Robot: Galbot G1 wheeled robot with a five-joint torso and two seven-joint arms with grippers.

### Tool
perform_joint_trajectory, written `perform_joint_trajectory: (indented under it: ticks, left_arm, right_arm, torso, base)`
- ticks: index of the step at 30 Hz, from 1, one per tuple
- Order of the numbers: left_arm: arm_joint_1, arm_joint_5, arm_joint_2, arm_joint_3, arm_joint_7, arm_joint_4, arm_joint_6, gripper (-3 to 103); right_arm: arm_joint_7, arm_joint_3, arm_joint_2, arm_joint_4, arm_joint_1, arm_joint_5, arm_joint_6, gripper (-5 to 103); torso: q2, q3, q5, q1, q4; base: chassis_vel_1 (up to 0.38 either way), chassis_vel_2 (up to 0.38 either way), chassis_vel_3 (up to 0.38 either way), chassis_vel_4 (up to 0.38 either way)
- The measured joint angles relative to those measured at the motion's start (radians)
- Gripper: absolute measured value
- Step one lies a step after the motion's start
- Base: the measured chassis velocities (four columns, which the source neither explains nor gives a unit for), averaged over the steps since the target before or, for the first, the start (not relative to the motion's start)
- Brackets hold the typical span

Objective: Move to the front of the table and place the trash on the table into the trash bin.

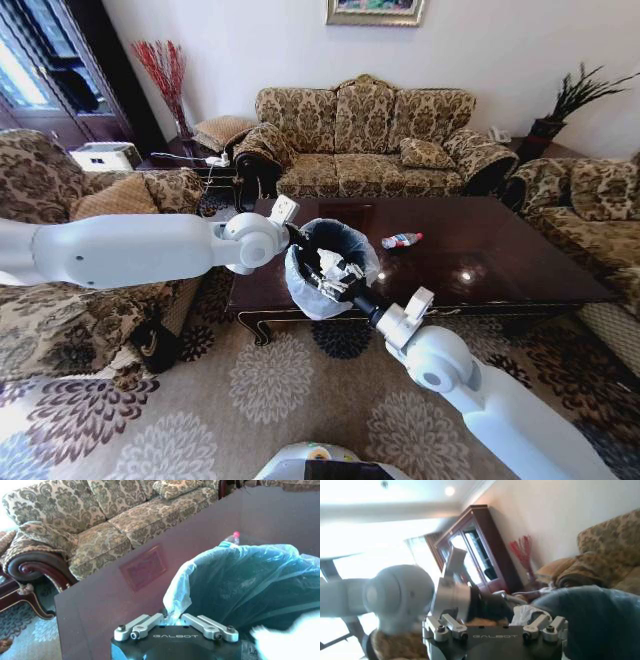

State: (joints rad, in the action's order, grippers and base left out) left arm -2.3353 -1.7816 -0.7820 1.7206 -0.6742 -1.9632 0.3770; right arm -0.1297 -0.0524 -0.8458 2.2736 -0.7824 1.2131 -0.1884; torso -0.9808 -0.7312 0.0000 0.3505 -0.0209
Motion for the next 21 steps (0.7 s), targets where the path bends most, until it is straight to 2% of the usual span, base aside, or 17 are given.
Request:
perform_joint_trajectory:
  ticks: [1,2,4,6,7,8,9,10,11,12,13,14,15,17,18,19,21]
  left_arm:
    - [-0.001,0.0,0.0,0.0,0.0,0.0,0.0,0]
    - [-0.003,0.0,-0.001,0.002,0.0,0.001,-0.001,0]
    - [-0.003,0.0,-0.001,0.002,0.0,0.001,-0.001,0]
    - [-0.008,0.0,-0.001,0.007,-0.001,0.001,-0.002,0]
    - [-0.013,0.001,-0.001,0.012,-0.001,0.001,-0.002,0]
    - [-0.013,0.001,-0.001,0.012,-0.001,0.001,-0.002,0]
    - [-0.02,0.001,0.0,0.021,-0.001,0.001,-0.002,0]
    - [-0.025,0.002,0.0,0.025,-0.001,0.001,-0.002,0]
    - [-0.025,0.002,0.0,0.025,-0.001,0.001,-0.002,0]
    - [-0.039,0.004,0.0,0.036,-0.002,0.002,-0.002,0]
    - [-0.045,0.004,-0.001,0.042,-0.002,0.001,-0.002,0]
    - [-0.045,0.004,-0.001,0.042,-0.002,0.001,-0.002,0]
    - [-0.059,0.006,0.0,0.061,-0.004,-0.002,-0.002,0]
    - [-0.08,0.009,0.007,0.085,-0.008,-0.013,-0.003,0]
    - [-0.096,0.014,0.01,0.102,-0.008,-0.022,-0.003,0]
    - [-0.096,0.014,0.01,0.102,-0.008,-0.022,-0.003,0]
    - [-0.137,0.029,-0.007,0.134,0.002,-0.018,-0.003,0]
  right_arm:
    - [0.0,0.005,-0.004,-0.006,0.021,0.043,-0.001,86]
    - [0.0,0.009,-0.006,-0.022,0.047,0.076,-0.001,96]
    - [0.0,0.009,-0.006,-0.026,0.052,0.084,-0.001,96]
    - [0.0,0.013,0.002,-0.031,0.075,0.193,-0.014,100]
    - [0.0,0.013,0.009,-0.032,0.064,0.206,-0.036,100]
    - [0.0,0.013,0.009,-0.032,0.064,0.206,-0.036,100]
    - [0.0,0.021,0.032,-0.034,0.016,0.124,-0.075,100]
    - [0.0,0.029,0.044,-0.033,-0.008,0.083,-0.092,100]
    - [0.0,0.029,0.044,-0.033,-0.008,0.083,-0.092,100]
    - [0.0,0.052,0.088,-0.014,-0.051,0.021,-0.168,100]
    - [0.0,0.059,0.109,-0.003,-0.054,0.021,-0.207,100]
    - [0.0,0.059,0.109,-0.003,-0.054,0.021,-0.207,100]
    - [0.001,0.06,0.156,-0.001,-0.036,0.018,-0.263,100]
    - [0.001,0.036,0.21,-0.029,0.036,0.018,-0.291,100]
    - [0.002,0.024,0.246,-0.048,0.094,0.057,-0.315,100]
    - [0.002,0.024,0.246,-0.048,0.094,0.057,-0.315,100]
    - [0.002,0.026,0.325,-0.041,0.153,0.111,-0.354,100]
  torso:
    - [0.0,0.0,-0.0001,0.0,0.0001]
    - [0.0,0.0,-0.0002,0.0,0.0]
    - [0.0,0.0,-0.0002,0.0,0.0]
    - [0.0,0.0,-0.0002,0.0,0.0002]
    - [0.0,0.0,-0.0001,0.0,0.0]
    - [0.0,0.0,-0.0001,0.0,0.0]
    - [0.0,0.0,0.0002,0.0,0.0]
    - [0.0,0.0,0.0,0.0,0.0]
    - [0.0,0.0,0.0,0.0,0.0]
    - [0.0,0.0,0.0001,0.0,0.0007]
    - [0.0,0.0,0.0002,0.0,0.0007]
    - [0.0,0.0,0.0002,0.0,0.0007]
    - [0.0,0.0,0.0003,0.0,0.0008]
    - [0.0,0.0,0.0002,0.0,0.0008]
    - [0.0,0.0,0.0006,0.0,-0.0004]
    - [0.0,0.0,0.0006,0.0,-0.0004]
    - [0.0,0.0,-0.0001,0.0,-0.0012]
  base:
    - [0.0,0.0,0.0,0.0]
    - [0.0,0.0,0.0,0.0]
    - [0.0,0.0,0.0,0.0]
    - [0.0,0.0,0.0,0.0]
    - [0.0,0.0,0.0,0.0]
    - [0.0,0.0,0.0,0.0]
    - [0.0,0.0,0.0,0.0]
    - [0.0,0.0,0.0,0.0]
    - [0.0,0.0,0.0,0.0]
    - [0.0,0.0,0.0,0.0]
    - [0.0,0.0,0.0,0.0]
    - [0.0,0.0,0.0,0.0]
    - [0.0,0.0,0.0,0.0]
    - [0.0,0.0,0.0,0.0]
    - [0.0,0.0,0.0,0.0]
    - [0.0,0.0,0.0,0.0]
    - [0.0,0.0,0.0,0.0]
